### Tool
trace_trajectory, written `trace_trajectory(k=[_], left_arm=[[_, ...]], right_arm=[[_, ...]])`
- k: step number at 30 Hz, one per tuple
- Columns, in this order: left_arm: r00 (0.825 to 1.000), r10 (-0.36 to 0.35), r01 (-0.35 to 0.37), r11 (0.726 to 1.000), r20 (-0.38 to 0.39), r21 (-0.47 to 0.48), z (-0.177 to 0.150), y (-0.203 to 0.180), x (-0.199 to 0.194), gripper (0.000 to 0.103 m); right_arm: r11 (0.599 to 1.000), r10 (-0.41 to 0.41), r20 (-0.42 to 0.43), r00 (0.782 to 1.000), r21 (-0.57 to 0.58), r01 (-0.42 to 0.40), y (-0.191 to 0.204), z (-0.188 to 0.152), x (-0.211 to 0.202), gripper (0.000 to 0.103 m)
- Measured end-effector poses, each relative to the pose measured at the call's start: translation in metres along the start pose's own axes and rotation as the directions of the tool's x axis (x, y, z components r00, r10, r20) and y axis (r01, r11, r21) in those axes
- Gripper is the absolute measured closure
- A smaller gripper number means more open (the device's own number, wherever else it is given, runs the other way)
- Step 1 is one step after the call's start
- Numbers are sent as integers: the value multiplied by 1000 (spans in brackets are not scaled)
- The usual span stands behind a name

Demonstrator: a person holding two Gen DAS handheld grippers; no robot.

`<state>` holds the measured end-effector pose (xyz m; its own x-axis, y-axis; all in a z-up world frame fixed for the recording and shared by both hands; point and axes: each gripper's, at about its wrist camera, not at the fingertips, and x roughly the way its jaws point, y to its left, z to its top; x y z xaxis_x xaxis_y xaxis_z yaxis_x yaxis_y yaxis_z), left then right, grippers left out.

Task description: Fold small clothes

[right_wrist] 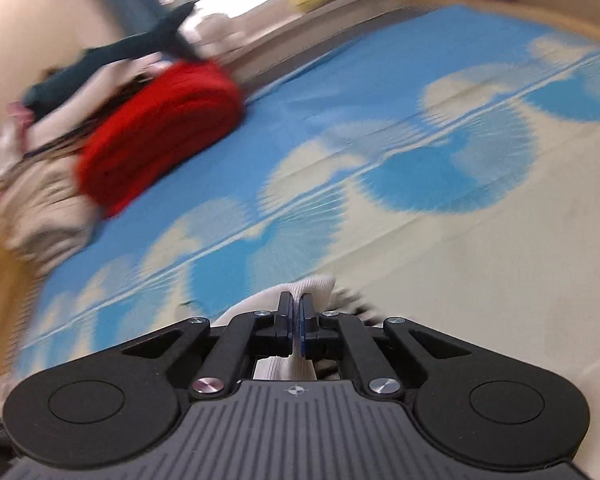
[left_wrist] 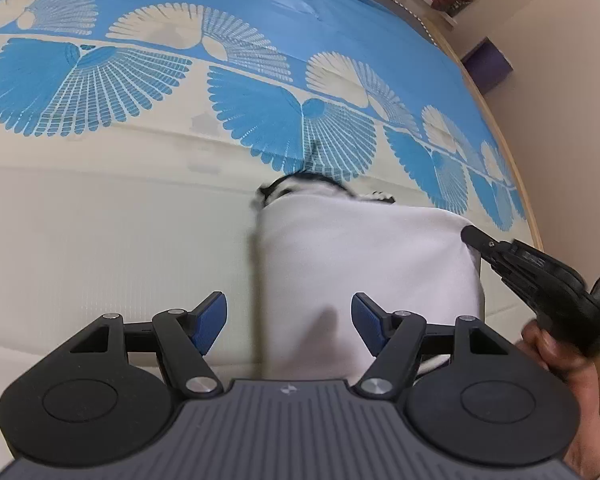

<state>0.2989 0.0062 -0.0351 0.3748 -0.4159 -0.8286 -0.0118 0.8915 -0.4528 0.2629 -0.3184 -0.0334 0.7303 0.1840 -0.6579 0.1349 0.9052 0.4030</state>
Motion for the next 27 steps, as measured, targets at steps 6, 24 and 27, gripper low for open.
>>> trace_trajectory(k=[6,24,27], left_arm=[[1000,5,-4,999,-20,41,-10,-1,-5,29],[1000,16,-16,1000,-8,-2,-15,-4,0,25],[999,40,-42,997,-24,-70,-15,-1,15,20]], right_arm=[[968,-246,-98,964,-86,238,-5,-10,30,98],[867,-260,-337,905,-493,66,0,-65,1,33],[915,-213,-317,924,-396,75,-12,-49,-3,32]])
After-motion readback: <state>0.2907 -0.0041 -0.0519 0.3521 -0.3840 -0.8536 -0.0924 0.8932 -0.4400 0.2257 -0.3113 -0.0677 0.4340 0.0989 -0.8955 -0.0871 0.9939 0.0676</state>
